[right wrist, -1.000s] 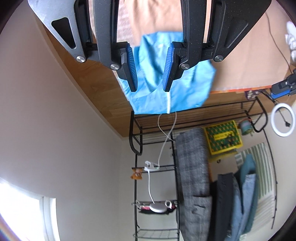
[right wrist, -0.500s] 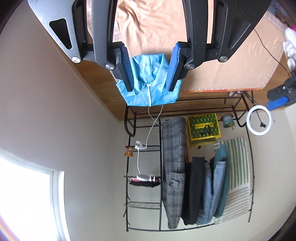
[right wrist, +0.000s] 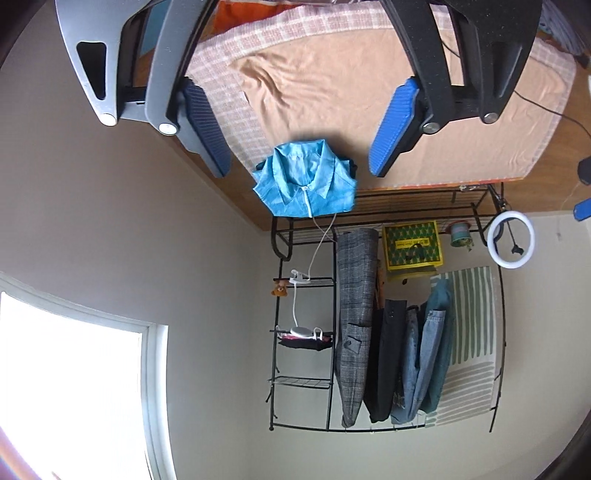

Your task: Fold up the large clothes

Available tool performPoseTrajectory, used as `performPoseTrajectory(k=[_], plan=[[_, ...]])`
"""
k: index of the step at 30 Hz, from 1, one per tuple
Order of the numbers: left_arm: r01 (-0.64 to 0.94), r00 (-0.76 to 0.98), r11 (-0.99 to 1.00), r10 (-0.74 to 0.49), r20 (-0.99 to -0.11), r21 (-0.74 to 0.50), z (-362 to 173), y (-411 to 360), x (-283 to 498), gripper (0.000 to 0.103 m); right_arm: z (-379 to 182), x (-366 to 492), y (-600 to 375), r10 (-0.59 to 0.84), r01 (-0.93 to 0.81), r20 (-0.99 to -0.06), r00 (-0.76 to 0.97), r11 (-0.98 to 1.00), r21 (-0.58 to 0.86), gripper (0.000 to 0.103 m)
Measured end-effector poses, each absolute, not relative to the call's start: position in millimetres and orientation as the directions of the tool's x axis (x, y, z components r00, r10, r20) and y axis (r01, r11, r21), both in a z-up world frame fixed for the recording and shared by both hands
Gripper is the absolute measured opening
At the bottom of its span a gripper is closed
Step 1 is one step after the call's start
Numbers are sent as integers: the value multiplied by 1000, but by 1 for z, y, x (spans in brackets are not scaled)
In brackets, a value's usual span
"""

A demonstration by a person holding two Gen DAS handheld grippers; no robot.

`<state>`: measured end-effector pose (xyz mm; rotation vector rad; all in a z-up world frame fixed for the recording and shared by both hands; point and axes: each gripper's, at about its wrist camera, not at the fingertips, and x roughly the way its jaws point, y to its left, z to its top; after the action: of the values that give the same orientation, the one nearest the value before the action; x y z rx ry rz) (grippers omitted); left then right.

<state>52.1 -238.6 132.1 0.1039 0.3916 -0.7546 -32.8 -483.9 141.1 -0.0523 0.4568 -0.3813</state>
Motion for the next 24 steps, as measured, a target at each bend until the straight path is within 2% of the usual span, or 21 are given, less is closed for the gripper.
performPoseTrajectory(k=[13, 24], plan=[[596, 724, 803, -545, -423, -14, 78, -232, 54, 103, 104, -48, -451, -405, 404, -398, 823, 910, -90, 84], [579, 725, 815, -529, -441, -26, 70, -233, 58, 103, 89, -51, -450, -425, 432, -411, 807, 898, -82, 84]])
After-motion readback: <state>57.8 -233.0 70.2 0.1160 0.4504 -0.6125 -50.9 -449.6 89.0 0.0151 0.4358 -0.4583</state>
